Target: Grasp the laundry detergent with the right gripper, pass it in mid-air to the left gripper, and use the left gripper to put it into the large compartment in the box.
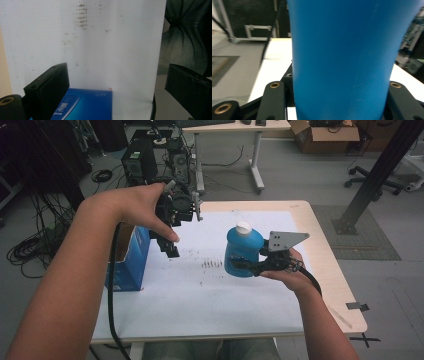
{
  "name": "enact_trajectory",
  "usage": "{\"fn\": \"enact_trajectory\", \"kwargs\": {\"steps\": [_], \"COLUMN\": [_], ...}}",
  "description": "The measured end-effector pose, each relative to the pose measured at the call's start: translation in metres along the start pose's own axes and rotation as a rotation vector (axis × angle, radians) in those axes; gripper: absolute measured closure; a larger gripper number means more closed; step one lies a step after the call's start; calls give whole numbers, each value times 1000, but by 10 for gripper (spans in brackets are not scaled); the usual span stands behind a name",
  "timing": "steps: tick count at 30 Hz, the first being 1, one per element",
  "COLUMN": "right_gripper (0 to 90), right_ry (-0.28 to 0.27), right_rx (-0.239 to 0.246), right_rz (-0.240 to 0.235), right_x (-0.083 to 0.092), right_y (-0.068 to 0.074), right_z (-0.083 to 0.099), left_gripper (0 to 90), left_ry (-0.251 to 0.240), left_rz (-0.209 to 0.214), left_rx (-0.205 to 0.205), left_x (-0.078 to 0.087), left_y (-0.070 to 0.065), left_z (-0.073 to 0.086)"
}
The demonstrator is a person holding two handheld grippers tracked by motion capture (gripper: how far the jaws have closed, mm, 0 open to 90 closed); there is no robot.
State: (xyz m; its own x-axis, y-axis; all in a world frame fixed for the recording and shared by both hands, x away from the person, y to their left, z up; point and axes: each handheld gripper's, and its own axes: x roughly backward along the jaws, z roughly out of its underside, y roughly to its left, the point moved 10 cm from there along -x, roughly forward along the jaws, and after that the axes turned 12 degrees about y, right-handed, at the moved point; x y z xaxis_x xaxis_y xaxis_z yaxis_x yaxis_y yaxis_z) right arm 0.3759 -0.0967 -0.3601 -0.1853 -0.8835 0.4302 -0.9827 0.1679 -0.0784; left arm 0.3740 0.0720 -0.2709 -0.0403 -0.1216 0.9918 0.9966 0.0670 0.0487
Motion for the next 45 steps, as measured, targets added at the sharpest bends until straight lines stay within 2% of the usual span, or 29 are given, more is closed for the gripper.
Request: {"fn": "enact_trajectory", "kwargs": {"steps": [1,2,3,7,13,19,24,33,45], "right_gripper": [467,466,466,466,466,465,465,465,465], "right_ry": [0,-1,-1,7,15,14,18,18,1], "right_rx": [0,4,4,16,36,35,46,36,16], "right_rz": [0,-24,-24,-76,-112,-150,-164,-177,-182], "right_x": [0,-3,-3,-9,-19,-32,-45,-63,-76], "right_y": [0,3,3,10,16,22,26,27,25], "right_z": [0,-1,-1,0,3,4,5,6,6], "left_gripper": [55,55,55,55,54,51,51,51,52], "left_ry": [-3,2,2,4,7,11,19,29,37], "left_rz": [0,5,5,14,22,26,28,21,11], "left_rx": [-1,-5,-5,-21,-40,-49,-61,-82,-92], "left_x": [0,1,1,1,1,1,1,0,1], "left_y": [0,-1,-1,-3,-5,-8,-11,-17,-21], "left_z": [-1,-2,-2,-6,-12,-16,-18,-25,-31]}}
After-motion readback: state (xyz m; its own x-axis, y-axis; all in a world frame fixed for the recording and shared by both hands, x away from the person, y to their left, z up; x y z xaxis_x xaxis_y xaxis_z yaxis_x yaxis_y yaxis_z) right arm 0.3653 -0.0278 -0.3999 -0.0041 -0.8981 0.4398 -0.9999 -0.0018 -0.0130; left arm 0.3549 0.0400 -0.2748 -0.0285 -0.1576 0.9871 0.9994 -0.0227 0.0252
